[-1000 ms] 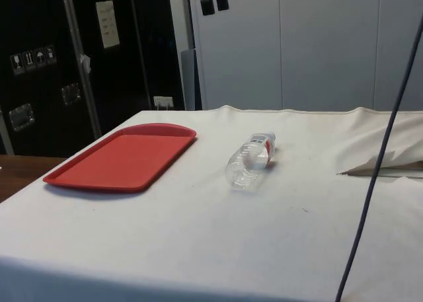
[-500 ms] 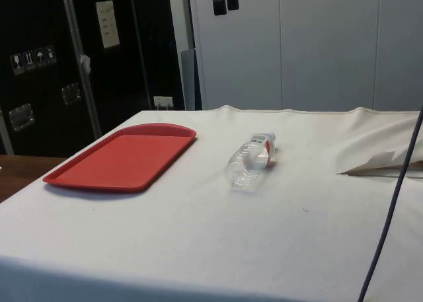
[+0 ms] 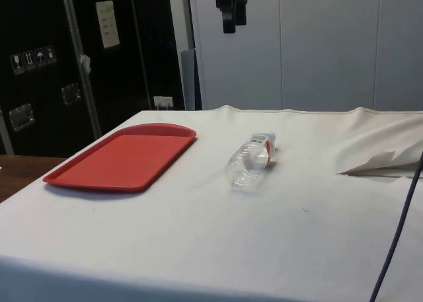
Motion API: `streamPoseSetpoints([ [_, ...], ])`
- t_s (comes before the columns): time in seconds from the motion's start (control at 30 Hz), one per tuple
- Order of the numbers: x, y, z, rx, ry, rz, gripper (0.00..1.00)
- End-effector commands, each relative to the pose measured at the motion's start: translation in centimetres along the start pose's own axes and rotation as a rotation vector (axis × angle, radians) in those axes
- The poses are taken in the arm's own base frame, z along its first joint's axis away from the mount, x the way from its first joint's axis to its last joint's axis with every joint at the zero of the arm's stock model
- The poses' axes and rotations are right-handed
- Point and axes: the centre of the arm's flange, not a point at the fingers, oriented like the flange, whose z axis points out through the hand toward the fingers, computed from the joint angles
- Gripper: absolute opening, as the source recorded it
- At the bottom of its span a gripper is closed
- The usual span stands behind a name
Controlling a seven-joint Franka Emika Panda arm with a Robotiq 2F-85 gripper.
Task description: Place the bottle upright on the tray.
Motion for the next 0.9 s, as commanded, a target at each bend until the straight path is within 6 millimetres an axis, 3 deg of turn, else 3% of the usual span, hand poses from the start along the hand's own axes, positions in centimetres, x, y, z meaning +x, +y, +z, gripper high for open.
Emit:
streamPoseSetpoints([
  [0.0,-0.3,0.2,0.4,-0.007,0.015,0.002,1.0],
  [0.43,-1.2,0.8,4.0,-0.008,0.021,0.002,1.0],
  [0.87,-1.7,2.5,9.1,-0.012,0.036,0.01,1.0],
])
